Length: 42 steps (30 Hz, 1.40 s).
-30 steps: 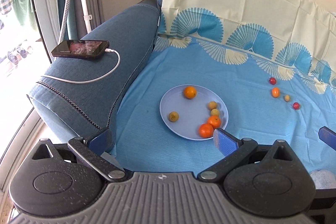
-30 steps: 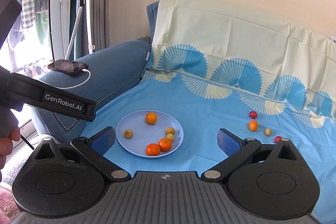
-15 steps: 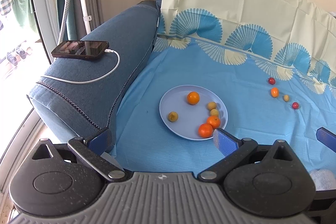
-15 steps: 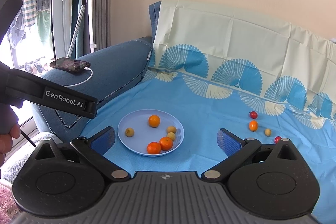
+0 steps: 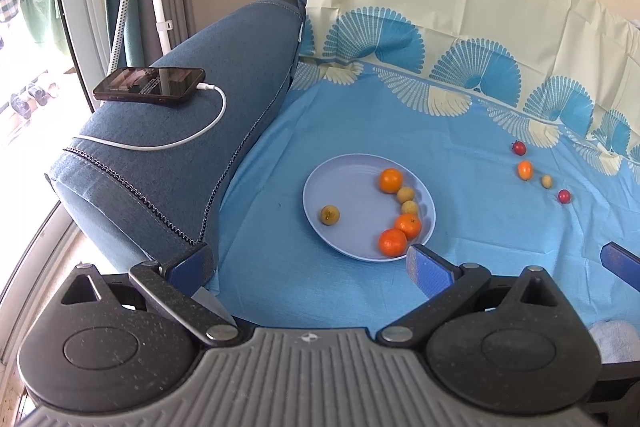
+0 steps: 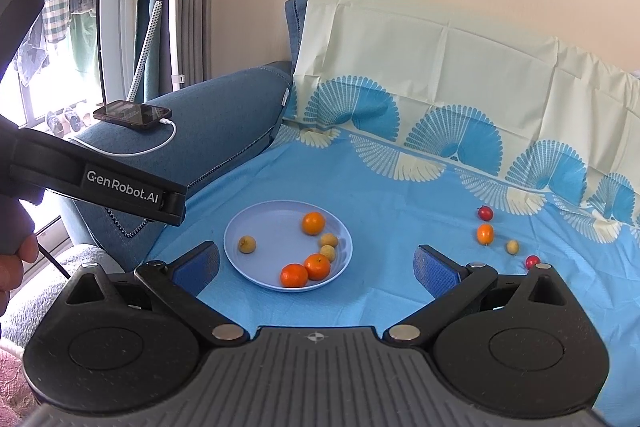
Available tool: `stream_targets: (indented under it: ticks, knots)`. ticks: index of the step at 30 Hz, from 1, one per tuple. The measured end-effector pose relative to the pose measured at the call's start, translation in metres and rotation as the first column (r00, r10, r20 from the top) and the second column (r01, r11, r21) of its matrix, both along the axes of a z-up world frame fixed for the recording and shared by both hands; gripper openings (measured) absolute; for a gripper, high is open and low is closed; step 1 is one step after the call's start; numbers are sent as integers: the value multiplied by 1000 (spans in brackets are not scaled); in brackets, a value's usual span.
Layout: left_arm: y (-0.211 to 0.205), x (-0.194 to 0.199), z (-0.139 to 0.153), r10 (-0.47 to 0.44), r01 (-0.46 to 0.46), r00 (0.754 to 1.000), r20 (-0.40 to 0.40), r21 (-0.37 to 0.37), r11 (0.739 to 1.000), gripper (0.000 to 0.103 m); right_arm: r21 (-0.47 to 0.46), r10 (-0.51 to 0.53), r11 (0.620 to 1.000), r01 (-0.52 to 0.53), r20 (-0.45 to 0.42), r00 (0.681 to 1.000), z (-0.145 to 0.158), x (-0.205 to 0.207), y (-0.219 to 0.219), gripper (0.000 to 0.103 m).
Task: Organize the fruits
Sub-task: 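Withdraw both tools from the plate and hold above the sheet, then grasp a mandarin with the left tool while the right tool grasps a red tomato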
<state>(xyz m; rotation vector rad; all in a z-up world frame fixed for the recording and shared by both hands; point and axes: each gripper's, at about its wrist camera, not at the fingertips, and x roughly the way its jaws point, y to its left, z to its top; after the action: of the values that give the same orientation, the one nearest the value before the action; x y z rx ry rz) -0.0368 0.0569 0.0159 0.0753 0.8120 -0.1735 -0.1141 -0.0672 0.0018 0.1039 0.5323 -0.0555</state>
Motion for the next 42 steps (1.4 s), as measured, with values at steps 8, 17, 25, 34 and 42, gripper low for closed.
stream_targets:
  ticks: [8, 17, 25, 34, 42]
  knots:
    - [-1, 3, -5, 2, -2, 1000, -15, 5, 1000, 103, 5, 5, 1000, -5, -15, 1000, -5, 5, -1, 102]
    - [-2, 13, -14, 7, -6, 998, -66, 11, 1000, 103, 17, 2, 1000, -1, -38, 999, -14, 13, -2, 102]
    - [-33, 31, -21, -15, 21, 995, -103, 54, 998, 103, 62, -101, 993, 105, -60, 993, -31, 19, -34, 102]
    - [-139, 88, -33, -107, 122, 979, -171, 83, 989, 103, 62, -422, 901, 429, -92, 902, -82, 37, -152, 102]
    - [-289, 156, -72, -196, 211, 970, -143, 101, 972, 103, 57, -599, 795, 604, -84, 796, -168, 97, -282, 93]
